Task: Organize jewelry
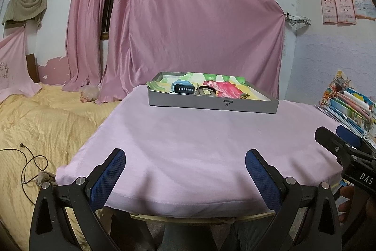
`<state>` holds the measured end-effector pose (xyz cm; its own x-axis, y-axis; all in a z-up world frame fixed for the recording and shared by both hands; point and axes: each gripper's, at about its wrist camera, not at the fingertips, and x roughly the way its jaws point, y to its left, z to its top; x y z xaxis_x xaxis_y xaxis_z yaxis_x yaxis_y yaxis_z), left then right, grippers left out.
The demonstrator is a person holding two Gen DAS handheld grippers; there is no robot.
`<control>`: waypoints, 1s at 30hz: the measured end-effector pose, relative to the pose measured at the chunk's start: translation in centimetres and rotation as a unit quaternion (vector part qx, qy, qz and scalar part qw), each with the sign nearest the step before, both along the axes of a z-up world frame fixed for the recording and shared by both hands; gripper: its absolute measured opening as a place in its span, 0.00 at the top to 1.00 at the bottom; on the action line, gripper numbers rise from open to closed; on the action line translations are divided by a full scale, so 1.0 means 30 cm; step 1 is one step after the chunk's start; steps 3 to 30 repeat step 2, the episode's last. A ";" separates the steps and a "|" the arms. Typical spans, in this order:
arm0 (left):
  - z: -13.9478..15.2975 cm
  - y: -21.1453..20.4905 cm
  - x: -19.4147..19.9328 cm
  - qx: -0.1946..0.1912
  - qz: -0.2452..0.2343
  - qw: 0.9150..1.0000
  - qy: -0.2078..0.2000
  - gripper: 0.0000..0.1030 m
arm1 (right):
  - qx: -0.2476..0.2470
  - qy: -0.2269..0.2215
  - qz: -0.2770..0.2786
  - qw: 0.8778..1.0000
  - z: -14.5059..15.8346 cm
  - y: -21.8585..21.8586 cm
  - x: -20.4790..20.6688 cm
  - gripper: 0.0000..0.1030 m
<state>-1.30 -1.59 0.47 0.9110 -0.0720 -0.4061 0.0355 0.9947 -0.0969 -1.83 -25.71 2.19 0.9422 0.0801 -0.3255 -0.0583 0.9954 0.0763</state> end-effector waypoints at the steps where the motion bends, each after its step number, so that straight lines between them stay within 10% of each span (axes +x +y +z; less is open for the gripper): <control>1: 0.001 0.000 -0.002 0.001 -0.001 1.000 0.000 0.01 | 0.000 0.001 0.000 1.000 -0.002 0.000 0.002 0.02; 30: -0.001 0.000 0.001 0.001 0.000 1.000 0.000 0.01 | 0.001 0.001 0.000 1.000 -0.003 0.000 0.003 0.02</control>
